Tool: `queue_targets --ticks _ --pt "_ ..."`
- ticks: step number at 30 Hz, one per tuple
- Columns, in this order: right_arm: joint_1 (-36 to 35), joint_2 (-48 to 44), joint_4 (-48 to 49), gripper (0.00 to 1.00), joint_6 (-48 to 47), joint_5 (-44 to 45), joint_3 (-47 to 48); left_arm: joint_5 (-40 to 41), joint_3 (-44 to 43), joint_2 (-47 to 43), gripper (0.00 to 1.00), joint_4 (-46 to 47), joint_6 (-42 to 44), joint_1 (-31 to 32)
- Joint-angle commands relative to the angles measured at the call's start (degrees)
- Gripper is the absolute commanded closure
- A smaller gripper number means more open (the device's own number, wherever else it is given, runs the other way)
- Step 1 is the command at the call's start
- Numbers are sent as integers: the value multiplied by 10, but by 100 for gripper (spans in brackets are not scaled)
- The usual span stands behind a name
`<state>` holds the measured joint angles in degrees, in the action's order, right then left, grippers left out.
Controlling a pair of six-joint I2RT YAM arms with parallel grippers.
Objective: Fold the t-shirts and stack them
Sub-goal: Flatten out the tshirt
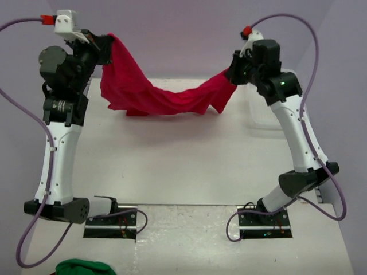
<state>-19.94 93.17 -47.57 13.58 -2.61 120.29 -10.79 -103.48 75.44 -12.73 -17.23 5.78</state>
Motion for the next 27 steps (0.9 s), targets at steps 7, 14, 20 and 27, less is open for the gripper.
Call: queue_targets --ticks 7,14,20,27 --pt "-66 -54 31 100 68 -15 -408 91 312 10 100 -186 -99 13" --pt "-93 -139 56 100 115 -50 -571 91 448 -93 100 -212 -130 14" --pt "-108 -142 58 100 140 -56 -625 120 482 -95 100 -209 -134 14" --pt "-120 -58 66 100 141 -29 -615 123 446 -72 100 -197 -124 14"
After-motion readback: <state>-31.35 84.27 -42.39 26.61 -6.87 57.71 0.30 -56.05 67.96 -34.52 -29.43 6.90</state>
